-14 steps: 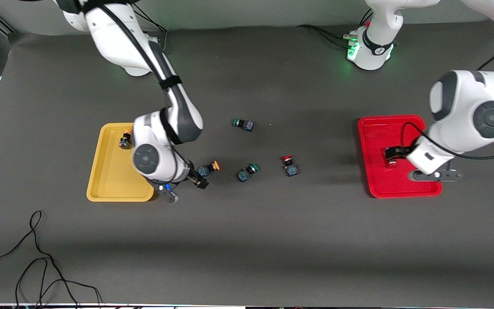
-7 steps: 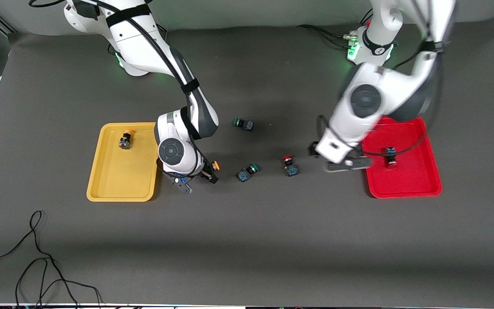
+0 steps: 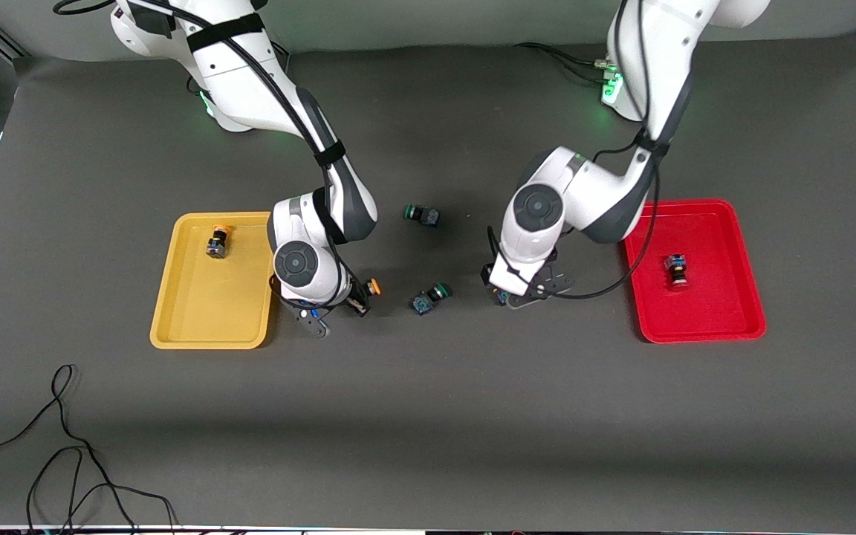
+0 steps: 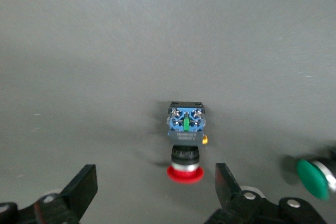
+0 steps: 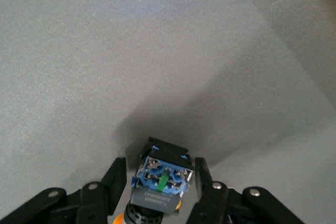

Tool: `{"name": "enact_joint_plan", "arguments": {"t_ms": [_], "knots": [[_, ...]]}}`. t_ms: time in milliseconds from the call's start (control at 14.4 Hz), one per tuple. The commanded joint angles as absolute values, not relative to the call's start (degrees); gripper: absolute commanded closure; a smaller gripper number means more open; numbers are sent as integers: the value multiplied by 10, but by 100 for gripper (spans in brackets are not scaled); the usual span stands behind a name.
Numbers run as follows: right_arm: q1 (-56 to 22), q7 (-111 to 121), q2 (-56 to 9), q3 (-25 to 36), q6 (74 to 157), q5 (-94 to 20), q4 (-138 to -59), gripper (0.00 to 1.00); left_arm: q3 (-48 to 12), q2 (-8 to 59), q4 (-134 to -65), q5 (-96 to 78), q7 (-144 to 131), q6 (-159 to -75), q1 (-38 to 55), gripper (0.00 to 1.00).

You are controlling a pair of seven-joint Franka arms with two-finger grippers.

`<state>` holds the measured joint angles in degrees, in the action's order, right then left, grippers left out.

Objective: Place red and yellow buttons in trays
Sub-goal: 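Grip the second orange and red buttons with the right and left grippers, then lower the buttons into the yellow and red trays with both grippers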

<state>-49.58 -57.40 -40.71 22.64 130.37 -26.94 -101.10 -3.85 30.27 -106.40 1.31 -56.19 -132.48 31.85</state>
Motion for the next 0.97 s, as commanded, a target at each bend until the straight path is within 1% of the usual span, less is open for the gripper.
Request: {"name": "enact_joint_plan", "arguments": {"t_ms": [0,69,139,208,277,347,416,486,555,624,694,832,902], "knots": [[-502,-572,-407,232,1310,-281,-1011,61,-37,338,-1044,14,-583,-1350,331,0],[-501,-569,-402,232,1305,-281,-1011,67,-39,344,-1044,14,-583,-1358,332,0],[-499,-563,-396,234,1297,-280,-1011,71,-40,350,-1044,14,-583,-1367,335,0],[-496,-551,-379,236,1273,-280,-1010,74,-41,354,-1044,14,-582,-1372,335,0],[-490,-531,-365,244,1244,-276,-1009,76,-47,358,-1044,14,-582,-1373,335,9],[-490,-504,-353,271,1216,-274,-1009,76,-48,359,-1044,14,-582,-1373,335,28],[-490,-456,-339,300,1176,-273,-1009,76,-48,359,-1044,14,-582,-1373,335,54],[-491,-396,-329,336,1135,-272,-1009,76,-48,359,-1044,14,-582,-1372,335,77],[-492,-338,-323,375,1102,-266,-1009,76,-48,360,-1044,14,-582,-1372,335,89],[-492,-281,-322,405,1082,-265,-1010,76,-48,360,-1044,14,-582,-1371,334,90],[-491,-235,-328,424,1079,-265,-1012,76,-48,359,-1044,14,-579,-1366,334,90],[-483,-194,-341,433,1099,-265,-1033,76,-49,341,-1037,14,-575,-1350,327,91],[-476,-185,-344,432,1113,-265,-1043,76,-49,318,-1033,14,-570,-1320,323,92]]}}
